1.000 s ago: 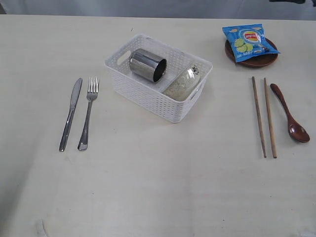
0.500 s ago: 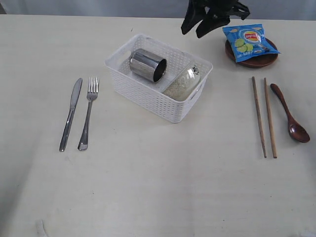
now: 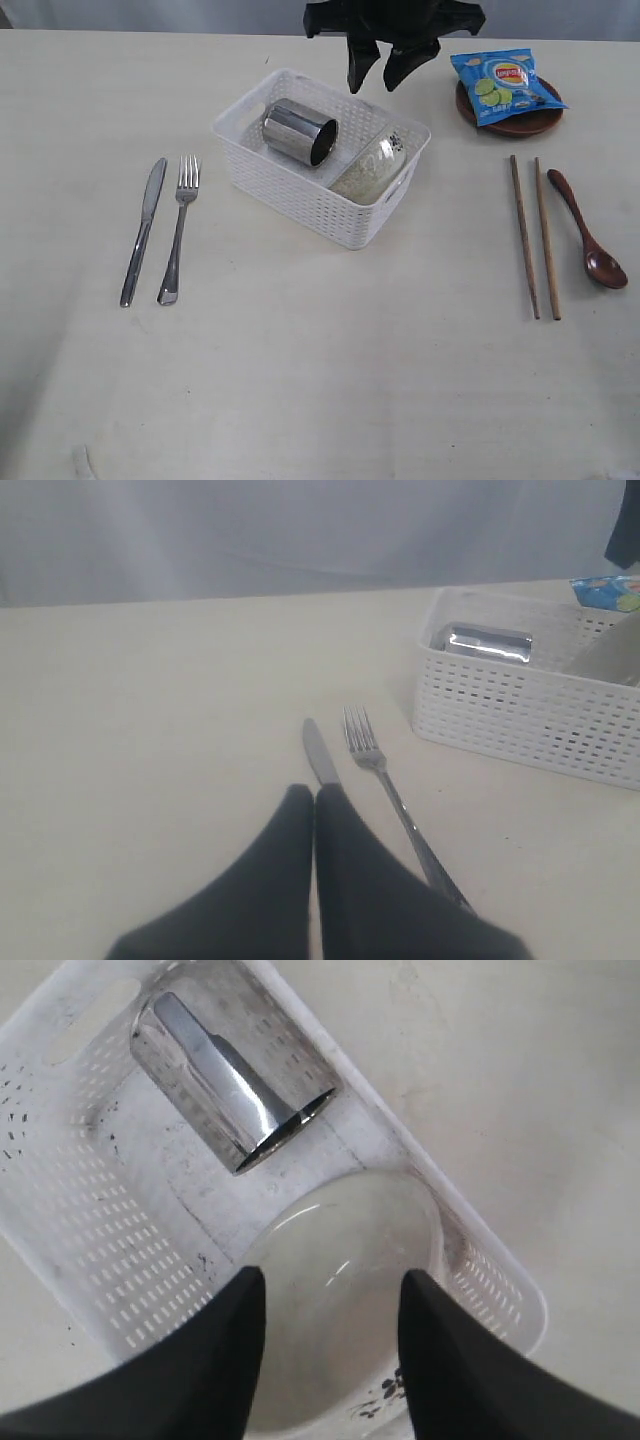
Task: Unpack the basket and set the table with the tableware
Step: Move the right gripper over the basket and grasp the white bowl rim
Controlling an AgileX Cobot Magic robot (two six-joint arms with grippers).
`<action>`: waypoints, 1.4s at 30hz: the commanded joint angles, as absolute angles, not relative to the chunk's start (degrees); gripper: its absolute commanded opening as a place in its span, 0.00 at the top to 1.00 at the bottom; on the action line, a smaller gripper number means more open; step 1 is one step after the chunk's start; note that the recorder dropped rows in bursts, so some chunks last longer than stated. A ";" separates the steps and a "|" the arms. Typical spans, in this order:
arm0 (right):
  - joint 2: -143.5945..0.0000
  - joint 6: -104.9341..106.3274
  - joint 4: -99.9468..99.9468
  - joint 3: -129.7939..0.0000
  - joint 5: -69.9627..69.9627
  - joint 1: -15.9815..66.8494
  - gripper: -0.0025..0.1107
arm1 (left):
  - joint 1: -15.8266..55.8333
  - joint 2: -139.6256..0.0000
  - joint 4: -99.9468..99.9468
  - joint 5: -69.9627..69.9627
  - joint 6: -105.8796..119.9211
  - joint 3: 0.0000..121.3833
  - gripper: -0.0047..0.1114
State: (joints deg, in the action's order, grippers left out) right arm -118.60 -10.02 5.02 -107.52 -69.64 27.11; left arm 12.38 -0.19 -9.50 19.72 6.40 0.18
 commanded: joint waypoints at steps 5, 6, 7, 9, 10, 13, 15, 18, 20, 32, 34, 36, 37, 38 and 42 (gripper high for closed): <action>-112.72 -9.23 3.36 -107.87 -69.96 27.50 0.62 | 12.71 0.00 -9.27 19.60 6.34 0.00 0.96; -111.26 -8.93 3.36 -107.87 -69.96 27.50 0.62 | 12.71 0.00 -9.27 19.60 6.34 0.00 0.96; -109.70 -8.31 3.36 -107.73 -69.96 27.50 0.62 | 12.71 0.00 -9.27 19.60 6.34 0.00 0.96; -106.30 -6.63 3.21 -106.71 -69.96 27.50 0.62 | 12.71 0.00 -9.27 19.60 6.34 0.00 0.96; -104.19 -6.36 3.10 -105.65 -69.96 27.50 0.62 | 12.71 0.00 -9.27 19.60 6.34 0.00 0.96; -97.92 -6.88 2.28 -100.97 -69.96 27.40 0.62 | 12.71 0.00 -9.27 19.60 6.34 0.00 0.96; -93.77 -7.84 2.41 -97.42 -69.96 27.40 0.62 | 12.71 0.00 -9.27 19.60 6.34 0.00 0.96; -89.35 -8.27 2.53 -91.57 -69.96 27.40 0.62 | 12.71 0.00 -9.27 19.60 6.34 0.00 0.96; -87.64 -8.27 2.53 -87.75 -69.96 27.40 0.62 | 12.71 0.00 -9.27 19.60 6.34 0.00 0.96; -98.62 -15.22 5.79 -85.41 -65.70 27.51 0.62 | 12.71 0.00 -9.27 19.60 6.23 0.00 0.96; -100.52 -15.89 6.90 -87.48 -65.70 27.51 0.62 | 12.71 0.00 -9.27 19.60 6.23 0.00 0.96; -102.64 -17.21 7.01 -89.67 -65.70 27.51 0.62 | 12.71 0.00 -9.27 19.60 6.23 0.00 0.96; -103.69 -17.95 7.01 -90.57 -65.70 27.51 0.62 | 12.71 0.00 -9.27 19.60 6.23 0.00 0.96; -104.73 -18.50 7.01 -91.73 -65.70 27.51 0.62 | 12.71 0.00 -9.27 19.60 6.23 0.00 0.96; -108.58 -20.44 7.01 -95.86 -65.81 27.51 0.62 | 12.71 0.00 -9.27 19.60 6.23 0.00 0.96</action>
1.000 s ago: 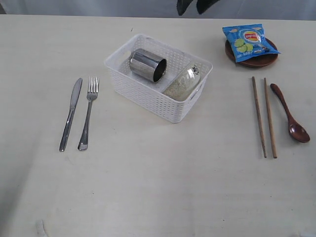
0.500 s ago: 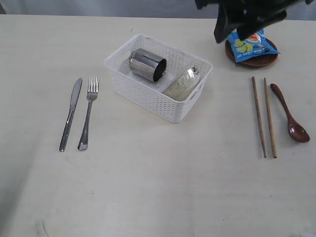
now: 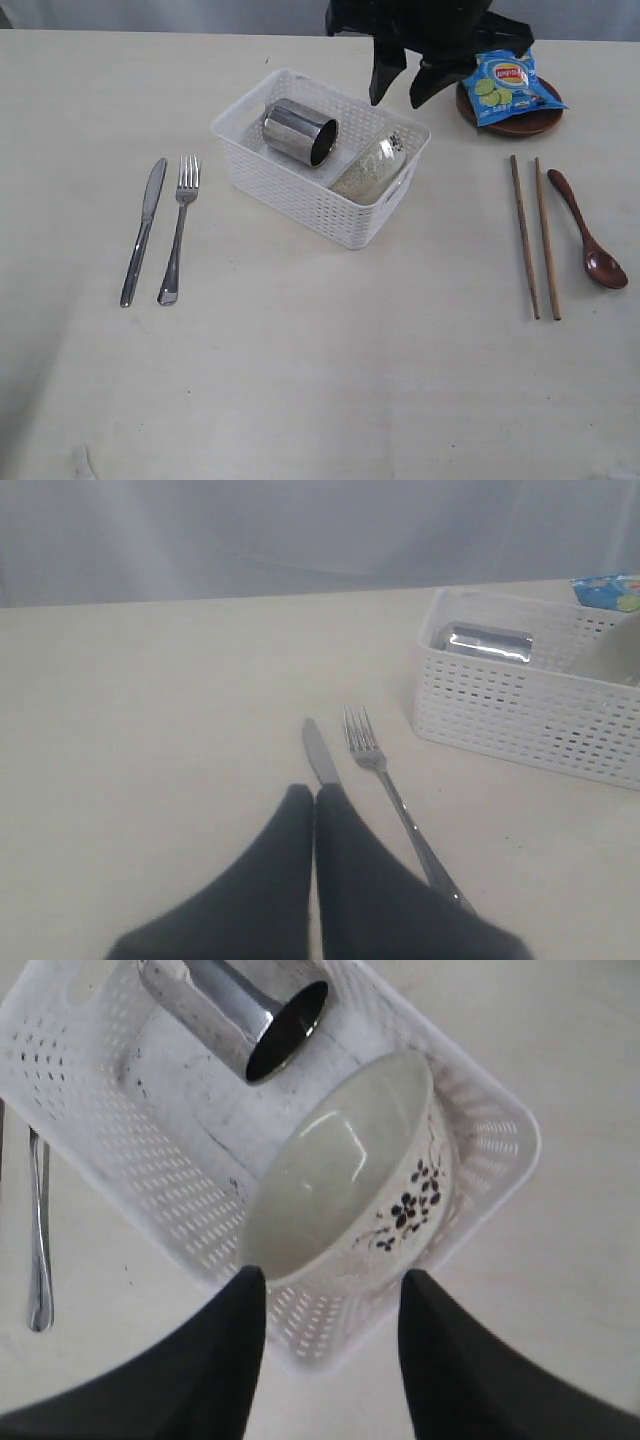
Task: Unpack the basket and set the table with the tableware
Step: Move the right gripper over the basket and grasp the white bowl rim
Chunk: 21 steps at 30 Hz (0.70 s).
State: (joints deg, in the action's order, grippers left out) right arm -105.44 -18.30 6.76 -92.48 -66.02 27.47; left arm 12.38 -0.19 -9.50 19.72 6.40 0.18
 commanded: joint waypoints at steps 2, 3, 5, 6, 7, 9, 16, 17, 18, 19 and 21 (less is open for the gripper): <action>-110.35 -20.84 6.34 -97.81 -65.97 27.51 0.62 | 12.71 0.00 -9.27 19.60 6.23 0.00 0.96; -111.27 -21.74 5.43 -98.73 -66.42 27.51 0.62 | 12.71 0.00 -9.27 19.60 6.23 0.00 0.96; -112.98 -22.62 4.40 -100.01 -67.34 27.51 0.62 | 12.71 0.00 -9.27 19.60 6.23 0.00 0.96; -113.81 -23.21 3.65 -100.63 -67.99 27.51 0.62 | 12.71 0.00 -9.27 19.60 6.23 0.00 0.96; -114.36 -23.21 3.20 -101.04 -68.48 27.51 0.62 | 12.71 0.00 -9.27 19.60 6.23 0.00 0.96; -115.72 -23.42 2.35 -101.70 -69.79 27.51 0.62 | 12.71 0.00 -9.27 19.60 6.23 0.00 0.96; -118.93 -24.76 0.96 -101.97 -69.96 27.51 0.62 | 12.71 0.00 -9.27 19.60 6.23 0.00 0.96; -119.38 -24.76 0.96 -101.97 -69.96 27.51 0.62 | 12.71 0.00 -9.27 19.60 6.23 0.00 0.96; -119.65 -24.76 0.96 -101.97 -69.96 27.51 0.62 | 12.71 0.00 -9.27 19.60 6.23 0.00 0.96; -119.94 -24.76 0.96 -101.97 -69.96 27.51 0.62 | 12.71 0.00 -9.27 19.60 6.23 0.00 0.96; -120.14 -24.76 0.96 -101.97 -69.96 27.51 0.65 | 12.71 0.00 -9.27 19.60 6.23 0.00 0.96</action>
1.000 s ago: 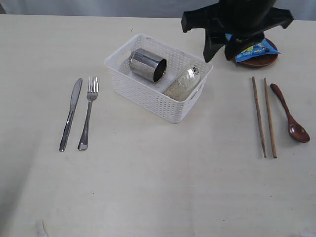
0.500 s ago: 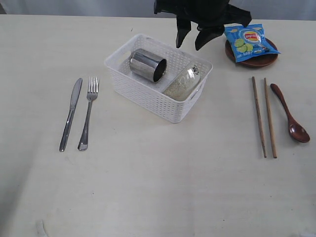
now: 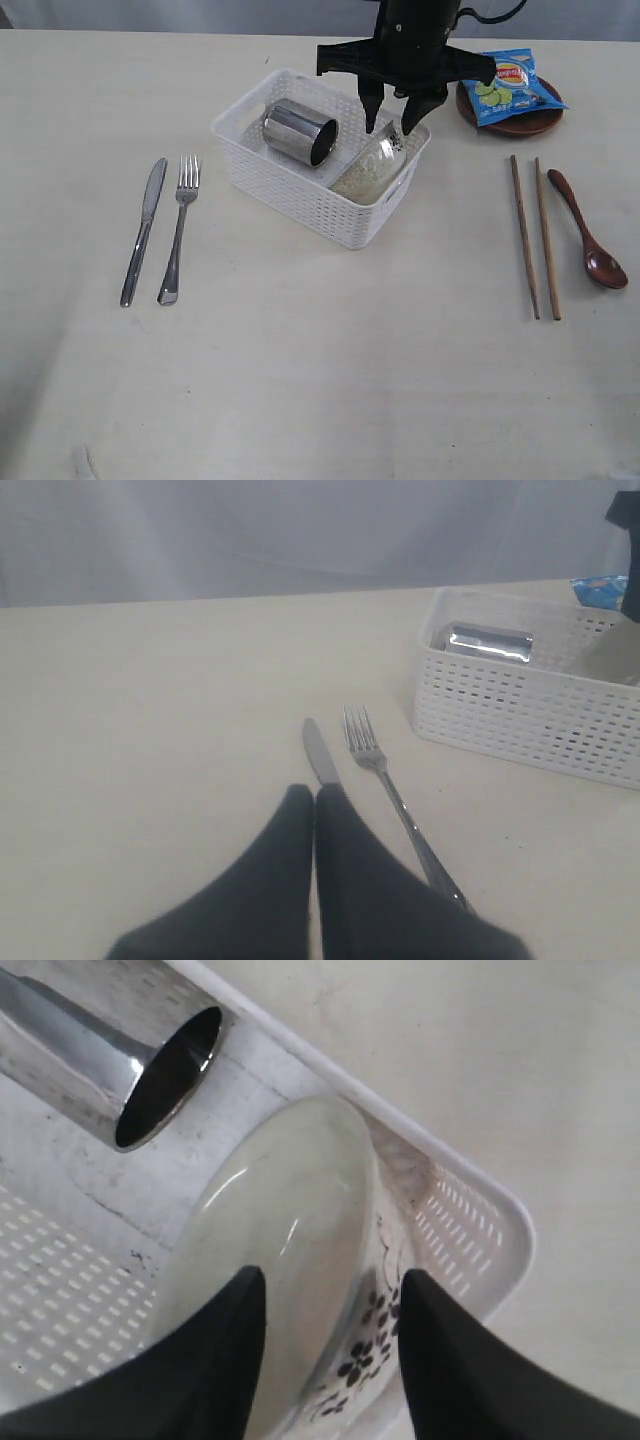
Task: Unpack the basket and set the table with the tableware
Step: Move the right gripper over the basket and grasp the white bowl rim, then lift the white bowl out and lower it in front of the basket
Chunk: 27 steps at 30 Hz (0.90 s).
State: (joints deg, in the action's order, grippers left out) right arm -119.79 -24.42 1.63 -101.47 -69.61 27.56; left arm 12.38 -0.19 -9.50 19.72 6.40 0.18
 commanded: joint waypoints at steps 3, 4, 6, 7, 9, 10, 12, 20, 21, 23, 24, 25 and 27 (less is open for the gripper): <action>-120.14 -24.02 0.96 -101.97 -69.96 27.51 0.81 | 12.71 0.00 -9.27 19.60 6.23 0.00 0.96; -120.14 -23.49 0.96 -101.97 -69.96 27.51 0.88 | 12.71 0.00 -9.27 19.60 6.23 0.00 0.96; -120.14 -22.44 0.96 -101.97 -69.96 27.51 0.98 | 12.71 0.00 -9.27 19.60 6.23 0.00 0.96; -120.14 -21.91 0.96 -101.97 -69.96 27.51 0.98 | 12.71 0.00 -9.27 19.60 6.23 0.00 0.96; -120.14 -21.69 0.96 -101.97 -69.96 27.51 0.98 | 12.71 0.00 -9.27 19.60 6.23 0.00 0.96; -120.14 -21.54 0.96 -101.97 -69.96 27.51 0.98 | 12.71 0.00 -9.27 19.60 6.23 0.00 0.96; -120.14 -20.99 0.96 -101.97 -69.96 27.51 0.98 | 12.71 0.00 -9.27 19.60 6.23 0.00 0.96; -116.87 -19.28 0.00 -105.22 -69.96 27.51 0.98 | 12.71 0.00 -9.49 19.60 6.22 0.00 0.96; -116.31 -18.98 0.00 -106.10 -69.96 27.51 0.98 | 12.71 0.00 -9.49 19.60 6.22 0.00 0.96; -114.94 -18.16 0.00 -108.65 -69.96 27.51 0.98 | 12.71 0.00 -9.49 19.60 6.22 0.00 0.96; -114.47 -17.67 0.00 -110.03 -69.96 27.51 0.98 | 12.71 0.00 -9.49 19.60 6.22 0.00 0.96; -113.87 -16.80 0.00 -111.38 -69.96 27.51 0.98 | 12.71 0.00 -9.49 19.60 6.22 0.00 0.96; -112.38 -14.07 0.46 -113.14 -69.96 27.51 0.98 | 12.71 0.00 -9.49 19.60 6.22 0.00 0.96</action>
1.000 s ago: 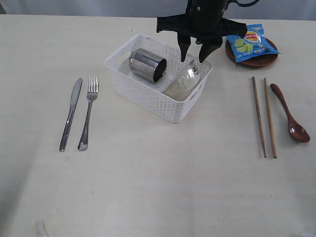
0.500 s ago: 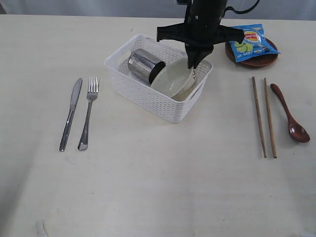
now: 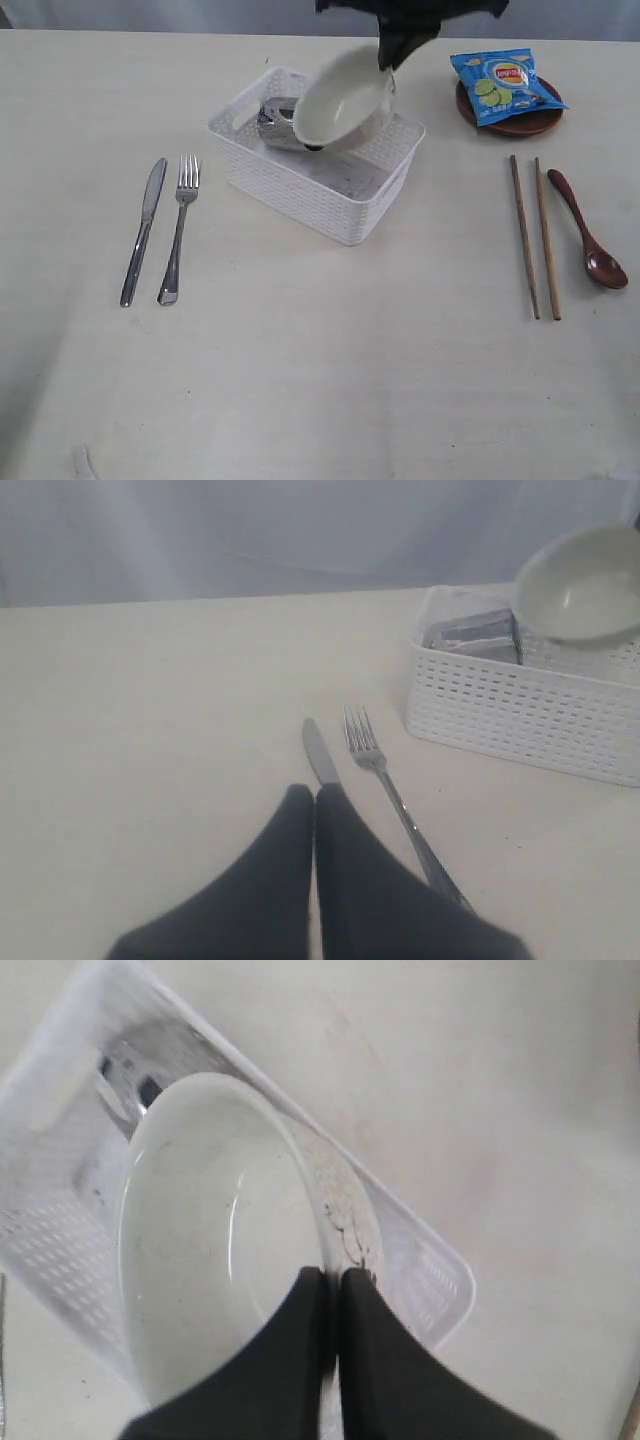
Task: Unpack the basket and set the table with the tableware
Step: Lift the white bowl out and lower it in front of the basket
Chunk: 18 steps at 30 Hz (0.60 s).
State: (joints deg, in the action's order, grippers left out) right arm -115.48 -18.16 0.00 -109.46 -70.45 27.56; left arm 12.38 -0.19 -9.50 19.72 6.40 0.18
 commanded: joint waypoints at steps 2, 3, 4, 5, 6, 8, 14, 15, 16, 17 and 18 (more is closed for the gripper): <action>-110.41 -11.19 2.52 -113.43 -69.96 27.41 0.98 | 12.71 0.00 -9.49 19.60 6.22 0.00 0.96; -109.47 -9.64 3.18 -113.43 -69.96 27.41 0.98 | 12.71 0.00 -9.49 19.60 6.22 0.00 0.96; -108.78 -8.57 3.64 -113.43 -69.96 27.41 0.98 | 12.71 0.00 -9.49 19.60 6.22 0.00 0.96; -108.03 -7.43 3.82 -113.43 -69.96 27.41 0.98 | 12.71 0.00 -9.49 19.60 6.22 0.00 0.96; -107.39 -6.44 4.56 -113.43 -69.96 27.41 0.98 | 12.71 0.00 -9.49 19.60 6.22 0.00 0.96; -106.37 -4.98 6.36 -112.98 -69.96 27.41 0.98 | 12.71 0.00 -9.49 19.60 6.22 0.00 0.96; -104.11 5.81 18.32 -107.03 -69.96 27.41 0.98 | 12.71 0.00 -9.49 19.60 6.22 0.00 0.96; -104.09 6.78 20.03 -105.52 -69.96 27.41 0.98 | 12.71 0.00 -9.49 19.60 6.22 0.00 0.96; -104.09 9.83 23.76 -102.38 -69.96 27.41 0.98 | 12.71 0.00 -9.49 19.60 6.22 0.00 0.96; -104.09 11.85 26.60 -100.50 -69.96 27.41 0.98 | 12.71 0.00 -9.49 19.60 6.22 0.00 0.96; -104.09 13.74 28.96 -98.93 -69.96 27.41 0.98 | 12.71 0.00 -9.49 19.60 6.22 0.00 0.96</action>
State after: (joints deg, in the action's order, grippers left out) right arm -104.72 8.34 22.55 -102.74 -70.20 27.56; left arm 12.38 -0.19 -9.50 19.72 6.40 0.18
